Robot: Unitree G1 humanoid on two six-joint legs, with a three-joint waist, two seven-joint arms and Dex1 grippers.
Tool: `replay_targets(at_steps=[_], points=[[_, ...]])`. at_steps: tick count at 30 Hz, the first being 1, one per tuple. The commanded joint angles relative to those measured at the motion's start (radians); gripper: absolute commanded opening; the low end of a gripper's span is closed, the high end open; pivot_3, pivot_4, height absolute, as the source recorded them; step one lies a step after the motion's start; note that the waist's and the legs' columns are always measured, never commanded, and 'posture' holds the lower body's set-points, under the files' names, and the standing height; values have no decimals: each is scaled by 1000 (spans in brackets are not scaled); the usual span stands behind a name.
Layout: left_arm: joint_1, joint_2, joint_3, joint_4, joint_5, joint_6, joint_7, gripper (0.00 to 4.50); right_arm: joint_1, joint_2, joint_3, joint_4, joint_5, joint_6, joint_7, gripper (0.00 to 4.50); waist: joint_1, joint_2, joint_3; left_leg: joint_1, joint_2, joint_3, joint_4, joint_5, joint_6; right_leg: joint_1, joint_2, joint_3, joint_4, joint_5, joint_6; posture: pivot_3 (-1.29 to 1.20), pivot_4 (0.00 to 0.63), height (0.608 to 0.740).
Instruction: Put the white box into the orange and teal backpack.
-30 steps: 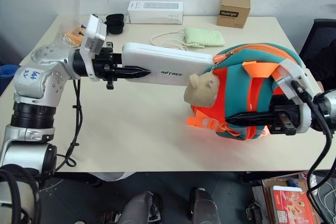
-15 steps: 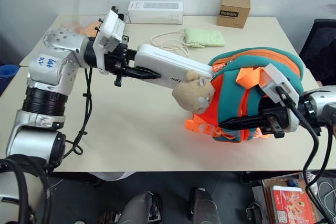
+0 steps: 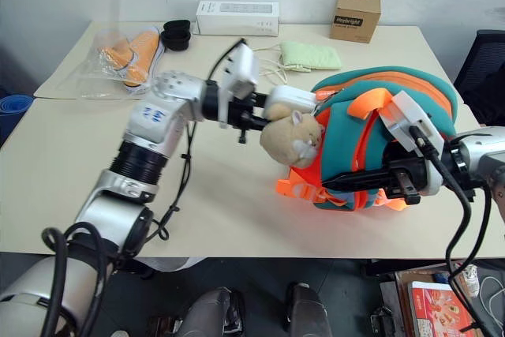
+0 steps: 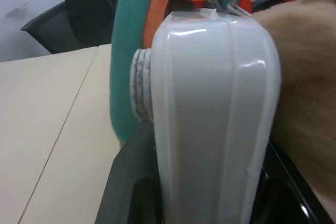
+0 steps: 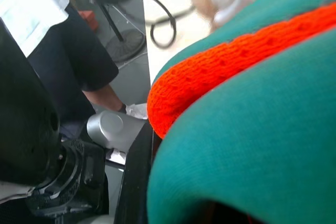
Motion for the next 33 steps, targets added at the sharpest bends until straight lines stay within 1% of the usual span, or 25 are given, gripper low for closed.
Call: replay_targets(at_steps=[1, 2, 4, 5, 6, 7, 11, 14, 16, 18, 20, 22, 24, 28, 33], points=[[-55, -66, 6, 53, 9, -39, 42, 2929, -6, 23, -42, -60, 59, 27, -57, 0, 0, 0, 0, 0, 0, 0, 0, 0, 0, 0, -2, 0, 0, 0, 0, 0, 150, 740], [-62, -73, 12, 65, 9, -40, 45, 3058, -3, 27, -49, -68, 71, 34, -67, 0, -4, 0, 0, 0, 0, 0, 0, 0, 0, 0, -5, -1, 0, 0, 0, 0, 150, 740], [-69, -64, 18, 73, 11, -43, 28, 3635, 15, 37, -72, -88, 98, 47, -98, 0, -9, 0, 0, 0, 0, 0, -1, 0, 0, 0, -7, -2, 0, 0, 0, 0, 150, 740], [-69, -48, 27, 70, 5, -34, 15, 3868, 31, 40, -81, -96, 102, 49, -110, 0, -11, 0, 0, 0, 0, 0, -1, 0, 0, 0, -7, -3, 0, 0, 0, 0, 150, 740], [-66, -24, 39, 62, -5, -18, -1, 4270, 47, 42, -90, -102, 104, 49, -121, 0, -12, 0, 0, 0, 0, -1, -1, 0, 0, 0, -7, -4, 0, 0, 0, 0, 150, 740], [-62, 0, 52, 51, -14, -2, -14, 4471, 60, 44, -96, -105, 105, 47, -129, 0, -14, 0, 0, 0, 0, -1, -1, 0, 0, 0, -7, -4, 0, 0, -1, 0, 150, 740], [-24, 105, 95, -22, -55, 76, -65, 4471, 86, 51, -108, -109, 116, 43, -162, 0, -26, 0, 0, 0, 0, -1, -1, 0, 0, 0, -7, -4, 0, 0, -1, 0, 150, 740], [29, 203, 136, -136, -119, 179, -120, 4471, 92, 54, -104, -106, 107, 32, -174, 0, -26, 0, 0, 0, 0, -1, -1, 0, 0, 0, -7, -4, 1, 0, -1, 0, 150, 740], [49, 239, 154, -181, -137, 221, -114, 4471, 92, 55, -101, -101, 103, 27, -178, 0, -25, 0, 0, 0, 0, -1, -1, 0, 0, 0, -7, -4, 1, 0, -1, 0, 150, 740], [59, 261, 157, -214, -126, 226, -88, 4471, 92, 55, -97, -97, 97, 20, -177, 0, -23, 0, 0, 0, -1, -1, -1, 1, 1, 0, -7, -4, 1, 0, -1, 0, 150, 740], [64, 270, 171, -264, -154, 280, -72, 4471, 88, 54, -93, -90, 92, 15, -173, 0, -16, 0, 0, 0, -2, -2, -1, 1, 2, 1, -7, -5, 1, 0, 0, 0, 150, 740], [71, 267, 184, -327, -207, 373, -67, 4471, 85, 51, -90, -85, 88, 13, -167, 0, -16, 0, 0, 0, -3, -2, -1, 1, 2, 2, -7, -5, 0, 0, 1, 0, 150, 740], [86, 265, 177, -391, -242, 426, -66, 4471, 82, 48, -87, -79, 83, 11, -161, 0, -18, 0, 0, 0, -3, -2, -1, 1, 3, 2, -8, -4, 0, 1, 1, 0, 150, 740], [117, 241, 116, -495, -237, 435, -35, 4471, 74, 47, -82, -72, 78, 9, -156, 0, -21, 0, 0, 0, -3, -2, -1, 1, 2, 2, -7, -4, 0, 1, 1, 0, 150, 740], [121, 218, 83, -510, -238, 437, -12, 4471, 83, 50, -83, -78, 75, 8, -158, 0, -21, 0, 0, 0, -3, -2, -1, 1, 2, 2, -6, -4, 0, 1, 1, 0, 150, 740]])
